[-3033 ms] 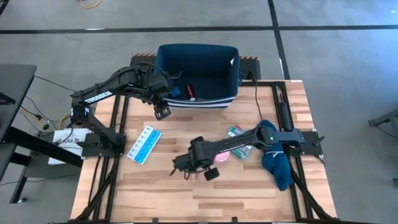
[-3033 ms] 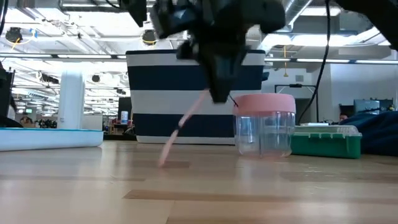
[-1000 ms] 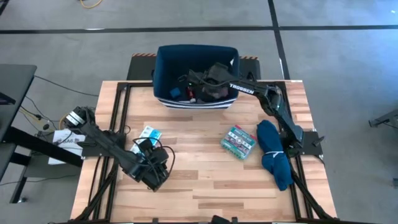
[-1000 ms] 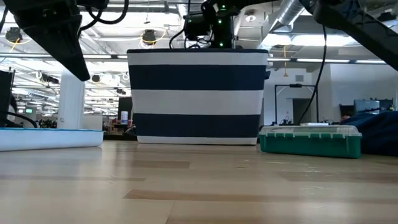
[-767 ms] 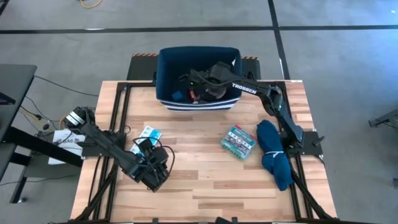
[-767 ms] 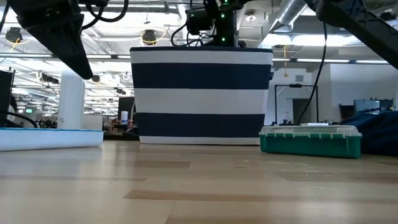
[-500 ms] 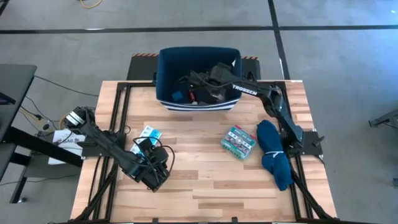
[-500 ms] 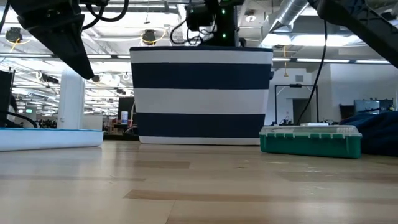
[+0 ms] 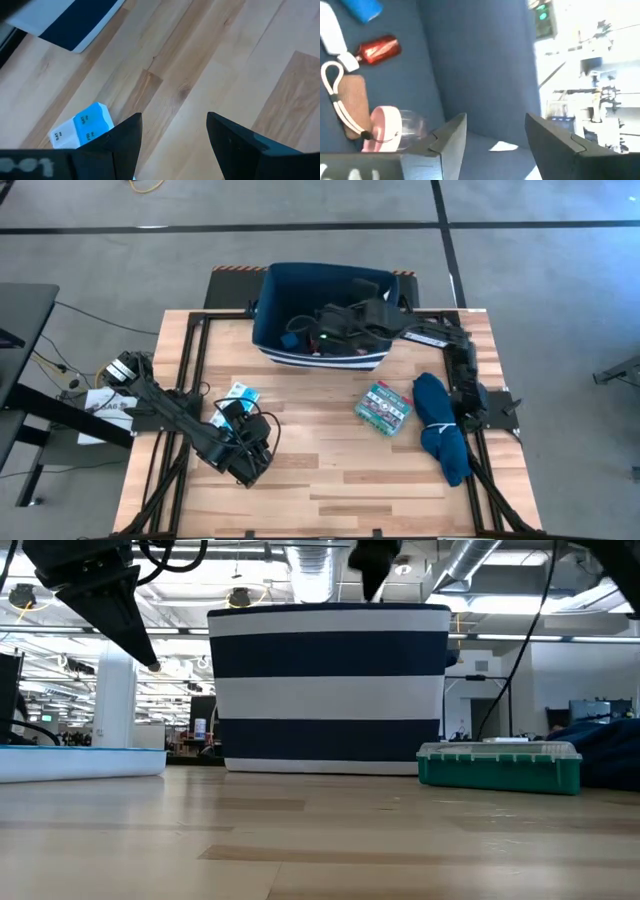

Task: Pick & place medical supplies in basket/bin
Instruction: Put the green first aid kit in the blue bin

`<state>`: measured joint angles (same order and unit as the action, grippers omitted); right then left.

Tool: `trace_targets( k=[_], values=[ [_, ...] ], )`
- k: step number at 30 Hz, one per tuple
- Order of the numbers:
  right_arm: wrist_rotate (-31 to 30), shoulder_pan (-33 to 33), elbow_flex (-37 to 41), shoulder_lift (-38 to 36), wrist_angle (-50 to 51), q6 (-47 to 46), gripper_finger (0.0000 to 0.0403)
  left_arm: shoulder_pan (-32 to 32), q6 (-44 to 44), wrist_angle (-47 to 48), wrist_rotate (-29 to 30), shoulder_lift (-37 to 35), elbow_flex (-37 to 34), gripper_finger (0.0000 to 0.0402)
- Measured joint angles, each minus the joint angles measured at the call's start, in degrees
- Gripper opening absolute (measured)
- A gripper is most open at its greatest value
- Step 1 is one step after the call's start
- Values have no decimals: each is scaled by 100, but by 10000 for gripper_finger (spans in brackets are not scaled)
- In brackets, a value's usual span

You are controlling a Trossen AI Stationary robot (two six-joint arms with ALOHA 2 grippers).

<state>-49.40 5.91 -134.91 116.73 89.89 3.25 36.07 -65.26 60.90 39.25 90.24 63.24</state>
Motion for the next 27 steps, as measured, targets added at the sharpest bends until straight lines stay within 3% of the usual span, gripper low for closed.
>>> trace_targets(
  k=[4,8,18,22,27],
  values=[
    [-345,-289,-4,-457,-34,-22,193,0,-11,3,4,0,-1,212],
    [-167,-630,-2,-924,10,-420,187,2,-37,4,-5,0,-2,212],
    [2239,-1267,158,-1797,15,-2733,166,2,-222,-34,-40,0,-1,212],
    [2598,-1489,758,-1988,12,-3281,153,31,-229,-41,-40,0,-2,212],
    [2763,-1775,2278,-2303,5,-3602,136,168,-416,14,8,0,-2,212]
  ],
)
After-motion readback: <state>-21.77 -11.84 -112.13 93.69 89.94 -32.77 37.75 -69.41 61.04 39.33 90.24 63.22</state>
